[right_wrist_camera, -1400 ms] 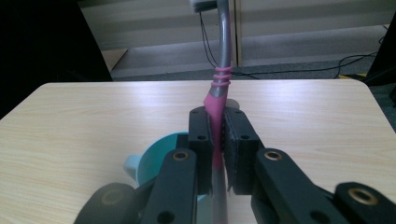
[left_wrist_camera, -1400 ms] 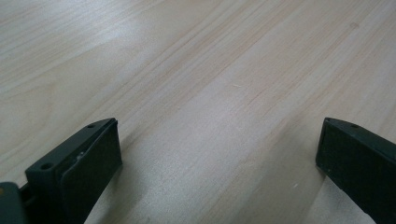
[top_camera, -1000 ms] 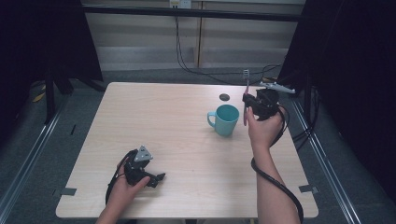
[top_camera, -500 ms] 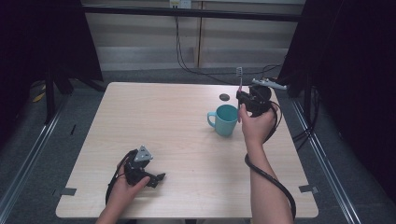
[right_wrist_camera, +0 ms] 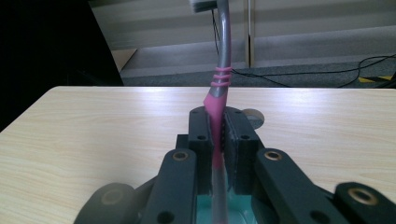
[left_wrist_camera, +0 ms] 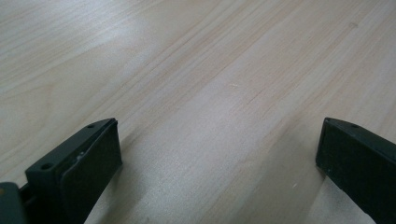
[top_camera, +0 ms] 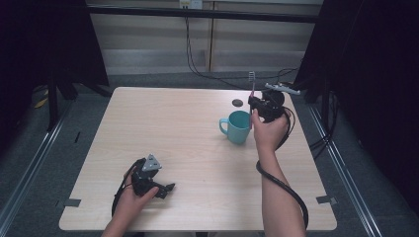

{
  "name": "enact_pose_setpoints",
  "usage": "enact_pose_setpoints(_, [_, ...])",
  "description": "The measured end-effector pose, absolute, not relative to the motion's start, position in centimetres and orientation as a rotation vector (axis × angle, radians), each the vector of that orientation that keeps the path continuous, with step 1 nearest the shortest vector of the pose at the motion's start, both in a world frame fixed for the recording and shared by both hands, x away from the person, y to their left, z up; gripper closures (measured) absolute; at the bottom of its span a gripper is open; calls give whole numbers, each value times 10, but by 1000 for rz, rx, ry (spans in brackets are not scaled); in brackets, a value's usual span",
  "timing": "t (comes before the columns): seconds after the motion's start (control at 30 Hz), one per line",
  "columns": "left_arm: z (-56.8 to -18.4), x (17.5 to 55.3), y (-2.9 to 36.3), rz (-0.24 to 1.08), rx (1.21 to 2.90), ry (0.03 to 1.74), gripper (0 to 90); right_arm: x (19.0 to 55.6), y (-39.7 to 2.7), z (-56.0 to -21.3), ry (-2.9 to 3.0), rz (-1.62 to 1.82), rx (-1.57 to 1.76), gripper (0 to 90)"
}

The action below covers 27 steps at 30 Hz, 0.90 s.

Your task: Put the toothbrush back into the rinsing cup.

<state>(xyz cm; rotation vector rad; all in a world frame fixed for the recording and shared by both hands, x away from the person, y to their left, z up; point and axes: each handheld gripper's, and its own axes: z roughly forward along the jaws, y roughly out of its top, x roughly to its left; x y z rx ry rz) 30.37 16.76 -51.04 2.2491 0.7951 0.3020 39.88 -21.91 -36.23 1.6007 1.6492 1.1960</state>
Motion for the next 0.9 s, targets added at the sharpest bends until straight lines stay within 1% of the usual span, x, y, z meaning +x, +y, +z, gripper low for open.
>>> enact_pose_setpoints(0.17, [-510, 304, 168, 302, 2249, 795, 0, 402, -216, -362, 1661, 1187, 1597, 828])
enact_pose_setpoints(0.53, [-510, 304, 167, 301, 2249, 795, 0, 407, -208, -350, 1676, 1178, 1558, 827])
enact_pose_setpoints(0.9, [-510, 303, 167, 303, 2249, 798, 0, 420, -203, -354, 1672, 1177, 1559, 828])
